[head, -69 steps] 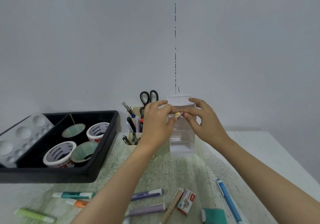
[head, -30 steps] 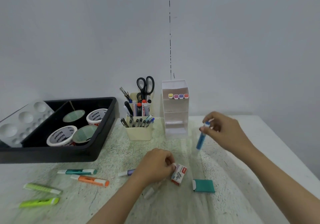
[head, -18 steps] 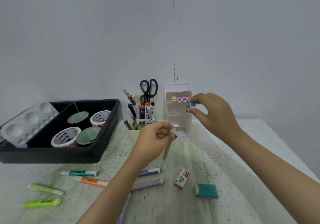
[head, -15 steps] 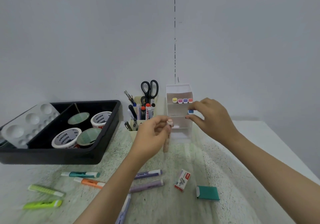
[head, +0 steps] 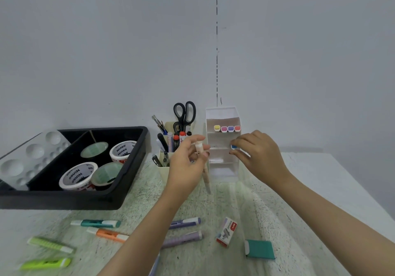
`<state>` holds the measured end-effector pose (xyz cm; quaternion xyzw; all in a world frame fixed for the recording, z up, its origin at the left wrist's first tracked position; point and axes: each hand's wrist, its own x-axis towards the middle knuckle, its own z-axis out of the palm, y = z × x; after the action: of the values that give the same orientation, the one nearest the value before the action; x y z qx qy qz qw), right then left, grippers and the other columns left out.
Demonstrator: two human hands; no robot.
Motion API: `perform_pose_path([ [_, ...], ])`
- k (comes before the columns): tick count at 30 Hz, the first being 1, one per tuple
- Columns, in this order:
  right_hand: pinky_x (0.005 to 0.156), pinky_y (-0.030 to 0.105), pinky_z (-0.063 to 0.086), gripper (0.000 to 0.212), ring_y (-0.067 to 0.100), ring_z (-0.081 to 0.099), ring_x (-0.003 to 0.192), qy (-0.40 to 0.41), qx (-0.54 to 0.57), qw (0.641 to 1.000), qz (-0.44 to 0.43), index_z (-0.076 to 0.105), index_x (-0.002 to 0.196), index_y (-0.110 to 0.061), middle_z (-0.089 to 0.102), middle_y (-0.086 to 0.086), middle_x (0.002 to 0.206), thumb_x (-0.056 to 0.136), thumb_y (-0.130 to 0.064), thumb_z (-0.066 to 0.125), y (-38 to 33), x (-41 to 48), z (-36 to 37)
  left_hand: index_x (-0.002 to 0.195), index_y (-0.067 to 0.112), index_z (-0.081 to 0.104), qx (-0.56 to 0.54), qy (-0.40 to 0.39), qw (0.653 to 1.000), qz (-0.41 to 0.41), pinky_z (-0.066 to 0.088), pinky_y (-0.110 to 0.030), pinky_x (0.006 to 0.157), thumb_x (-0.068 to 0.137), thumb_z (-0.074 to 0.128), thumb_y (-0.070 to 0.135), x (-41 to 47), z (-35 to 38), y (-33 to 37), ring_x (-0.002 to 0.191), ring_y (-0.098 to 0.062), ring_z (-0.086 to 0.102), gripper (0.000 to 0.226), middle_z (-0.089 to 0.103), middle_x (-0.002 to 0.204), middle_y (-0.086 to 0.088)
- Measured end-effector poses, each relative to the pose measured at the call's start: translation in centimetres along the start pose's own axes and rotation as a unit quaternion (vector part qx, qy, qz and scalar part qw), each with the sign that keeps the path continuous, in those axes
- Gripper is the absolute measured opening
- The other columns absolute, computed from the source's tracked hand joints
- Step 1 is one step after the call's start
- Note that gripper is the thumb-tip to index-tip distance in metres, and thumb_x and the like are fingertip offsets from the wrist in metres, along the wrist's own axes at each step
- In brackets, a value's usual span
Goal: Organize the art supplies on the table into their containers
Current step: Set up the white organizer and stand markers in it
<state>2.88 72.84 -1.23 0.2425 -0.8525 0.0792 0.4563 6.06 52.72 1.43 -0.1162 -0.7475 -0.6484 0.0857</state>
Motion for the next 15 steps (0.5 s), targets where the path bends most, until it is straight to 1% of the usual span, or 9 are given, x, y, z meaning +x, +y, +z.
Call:
perform_pose_path([
  [2, 0.054, 0.029, 0.043, 0.011, 0.022, 0.053, 0.064, 0.012, -0.011, 1.0, 0.009, 0.071, 0.083, -0.012, 0.066, 0.003, 0.083, 0.077, -0.018, 0.077, -0.1, -0.3, 0.2, 0.104, 0.027, 0.051, -0.014, 0.006, 1.0, -0.008, 0.054, -0.028, 0.086, 0.092, 0.054, 0.003, 0.2, 0.2, -0.2, 0.096, -0.007, 0.065, 0.027, 0.069, 0.098, 0.013],
  [4, 0.055, 0.027, 0.04, 0.012, 0.023, 0.05, 0.065, 0.024, -0.031, 0.999, 0.032, 0.072, 0.086, -0.012, 0.062, 0.009, 0.087, 0.076, -0.018, 0.077, -0.3, -0.5, 0.4, 0.101, 0.023, 0.054, -0.017, 0.014, 1.0, -0.009, 0.053, -0.038, 0.089, 0.091, 0.056, 0.004, 0.5, 0.2, -0.3, 0.096, -0.012, 0.065, 0.022, 0.07, 0.094, 0.014],
  [5, 0.056, 0.027, 0.04, 0.014, 0.023, 0.05, 0.066, 0.027, -0.04, 0.998, 0.04, 0.072, 0.087, -0.013, 0.06, 0.011, 0.089, 0.076, -0.019, 0.077, -0.4, -0.6, 0.4, 0.101, 0.024, 0.057, -0.013, 0.014, 1.0, -0.005, 0.053, -0.04, 0.088, 0.09, 0.057, 0.004, 0.5, 0.3, -0.4, 0.095, -0.011, 0.064, 0.023, 0.069, 0.096, 0.012],
  [6, 0.056, 0.028, 0.041, 0.015, 0.024, 0.05, 0.067, 0.027, -0.046, 0.998, 0.044, 0.072, 0.089, -0.013, 0.059, 0.013, 0.091, 0.077, -0.019, 0.077, -0.5, -0.7, 0.5, 0.102, 0.025, 0.06, -0.005, 0.016, 1.0, 0.004, 0.054, -0.037, 0.088, 0.09, 0.057, 0.003, 0.5, 0.4, -0.3, 0.095, -0.007, 0.063, 0.025, 0.068, 0.1, 0.011],
  [8, 0.058, 0.028, 0.042, 0.016, 0.023, 0.05, 0.069, 0.024, -0.049, 0.997, 0.045, 0.073, 0.094, -0.014, 0.059, 0.013, 0.093, 0.08, -0.02, 0.074, -0.5, -1.0, 0.7, 0.103, 0.029, 0.062, 0.011, 0.024, 0.999, 0.034, 0.052, -0.023, 0.085, 0.09, 0.055, 0.002, 0.5, 0.5, -0.1, 0.089, 0.002, 0.059, 0.031, 0.062, 0.1, 0.009],
  [9, 0.059, 0.027, 0.041, 0.017, 0.023, 0.05, 0.07, 0.022, -0.048, 0.998, 0.046, 0.073, 0.097, -0.014, 0.059, 0.013, 0.094, 0.083, -0.023, 0.07, -0.5, -1.2, 0.7, 0.105, 0.031, 0.061, 0.018, 0.031, 0.998, 0.049, 0.05, -0.014, 0.079, 0.09, 0.054, 0.001, 0.4, 0.6, 0.0, 0.085, 0.004, 0.057, 0.034, 0.06, 0.096, 0.009],
  [10, 0.06, 0.026, 0.039, 0.019, 0.022, 0.05, 0.071, 0.021, -0.047, 0.998, 0.047, 0.073, 0.099, -0.015, 0.059, 0.012, 0.095, 0.085, -0.026, 0.065, -0.5, -1.3, 0.7, 0.106, 0.032, 0.059, 0.021, 0.038, 0.997, 0.061, 0.048, -0.009, 0.073, 0.091, 0.053, 0.001, 0.4, 0.6, 0.1, 0.08, 0.006, 0.055, 0.035, 0.058, 0.093, 0.008],
  [12, 0.061, 0.024, 0.038, 0.025, 0.021, 0.05, 0.071, 0.018, -0.043, 0.998, 0.051, 0.073, 0.101, -0.015, 0.06, 0.012, 0.095, 0.087, -0.03, 0.058, -0.5, -1.4, 0.7, 0.11, 0.035, 0.056, 0.025, 0.046, 0.995, 0.082, 0.046, -0.008, 0.065, 0.092, 0.051, 0.003, 0.4, 0.8, 0.4, 0.076, 0.006, 0.056, 0.037, 0.058, 0.093, 0.008],
  [15, 0.06, 0.025, 0.04, 0.027, 0.022, 0.051, 0.071, 0.012, -0.041, 0.998, 0.054, 0.072, 0.103, -0.015, 0.06, 0.012, 0.096, 0.088, -0.031, 0.056, -0.6, -1.5, 0.7, 0.11, 0.043, 0.052, 0.087, 0.066, 0.982, 0.154, 0.047, -0.012, 0.063, 0.093, 0.051, 0.008, 0.6, 1.1, 1.1, 0.081, -0.001, 0.057, 0.04, 0.059, 0.098, 0.014],
])
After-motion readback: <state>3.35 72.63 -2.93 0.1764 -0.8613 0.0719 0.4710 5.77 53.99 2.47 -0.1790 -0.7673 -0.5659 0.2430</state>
